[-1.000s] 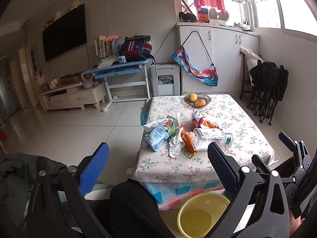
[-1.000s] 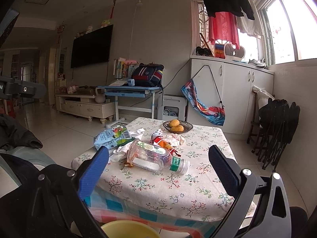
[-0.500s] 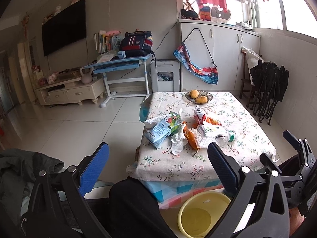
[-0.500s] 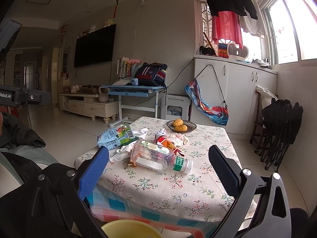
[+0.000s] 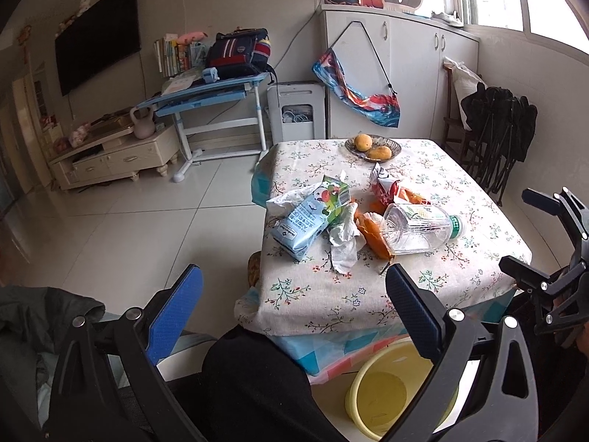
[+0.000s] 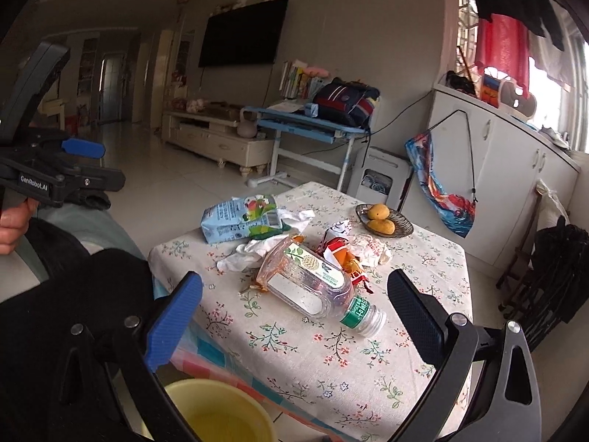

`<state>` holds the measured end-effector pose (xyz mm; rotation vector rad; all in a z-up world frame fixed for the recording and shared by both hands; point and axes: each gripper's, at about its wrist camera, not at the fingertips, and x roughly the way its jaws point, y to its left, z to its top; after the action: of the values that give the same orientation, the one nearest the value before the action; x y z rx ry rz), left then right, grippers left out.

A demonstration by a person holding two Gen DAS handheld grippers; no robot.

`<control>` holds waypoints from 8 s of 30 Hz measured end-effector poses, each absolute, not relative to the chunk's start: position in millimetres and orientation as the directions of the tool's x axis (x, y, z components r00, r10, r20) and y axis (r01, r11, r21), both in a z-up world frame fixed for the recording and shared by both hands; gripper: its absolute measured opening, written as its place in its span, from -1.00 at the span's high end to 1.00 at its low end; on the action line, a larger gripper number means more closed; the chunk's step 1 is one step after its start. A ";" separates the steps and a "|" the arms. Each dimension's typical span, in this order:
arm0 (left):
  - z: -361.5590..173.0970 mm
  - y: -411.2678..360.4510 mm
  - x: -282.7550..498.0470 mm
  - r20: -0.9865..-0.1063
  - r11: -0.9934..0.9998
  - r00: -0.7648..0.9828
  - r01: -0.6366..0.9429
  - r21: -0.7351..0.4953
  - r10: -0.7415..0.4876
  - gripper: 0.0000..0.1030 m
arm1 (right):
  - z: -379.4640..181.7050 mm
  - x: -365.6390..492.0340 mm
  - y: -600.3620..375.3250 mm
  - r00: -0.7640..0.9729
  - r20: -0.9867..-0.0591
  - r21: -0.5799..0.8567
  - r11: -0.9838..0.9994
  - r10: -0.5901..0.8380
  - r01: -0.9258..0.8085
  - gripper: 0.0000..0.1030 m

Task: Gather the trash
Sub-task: 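Grasp the clear water bottle with the right tool while the left tool grasps the blue milk carton, then lift the bottle with the right tool while the left tool lifts the carton toward the basin, then open the right tool over the yellow basin to drop the bottle, then lower the carton over the basin and open the left tool, then move both tools back over the remaining trash on the table, then grasp the white tissue with the left tool while the right tool grasps an orange peel, then lift the peel with the right tool while the left tool holds the tissue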

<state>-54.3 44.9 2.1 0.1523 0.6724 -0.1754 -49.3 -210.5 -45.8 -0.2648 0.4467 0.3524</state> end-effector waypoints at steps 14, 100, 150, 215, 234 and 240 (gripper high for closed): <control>-45.1 9.6 65.1 -0.714 0.923 0.690 0.341 0.180 -0.116 -0.86 | -86.5 70.9 -199.2 0.578 -0.724 -0.126 0.752 0.376 -0.647 -0.88; -14.8 0.6 -65.6 -0.679 0.830 0.529 0.510 -0.224 -0.509 0.37 | -114.5 -49.2 -242.2 0.571 -0.577 0.551 0.794 0.585 -0.257 -0.59; -12.1 -31.7 -127.1 -0.534 0.895 0.804 0.409 0.177 -0.262 -0.69 | -74.2 -77.8 -277.8 0.817 -0.462 0.392 0.906 0.346 -0.161 -0.63; -97.4 -2.4 91.1 -0.720 0.968 0.649 0.197 -0.153 -0.246 -0.69 | -131.6 81.1 -211.4 0.514 -0.751 0.348 0.910 0.415 -0.227 0.61; -117.3 -19.9 106.3 -0.767 0.943 0.555 0.262 -0.206 -0.322 0.84 | -129.4 43.4 -276.4 0.578 -0.606 0.623 0.778 0.546 -0.082 0.64; -131.7 -17.3 93.9 -0.798 0.950 0.528 0.257 -0.176 -0.290 0.78 | -128.6 44.7 -260.7 0.572 -0.645 0.547 0.829 0.507 -0.117 -0.26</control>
<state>93.9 -17.3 -131.7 -0.0382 0.9605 -0.3267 44.7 -260.7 -128.6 0.4811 0.8944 0.3826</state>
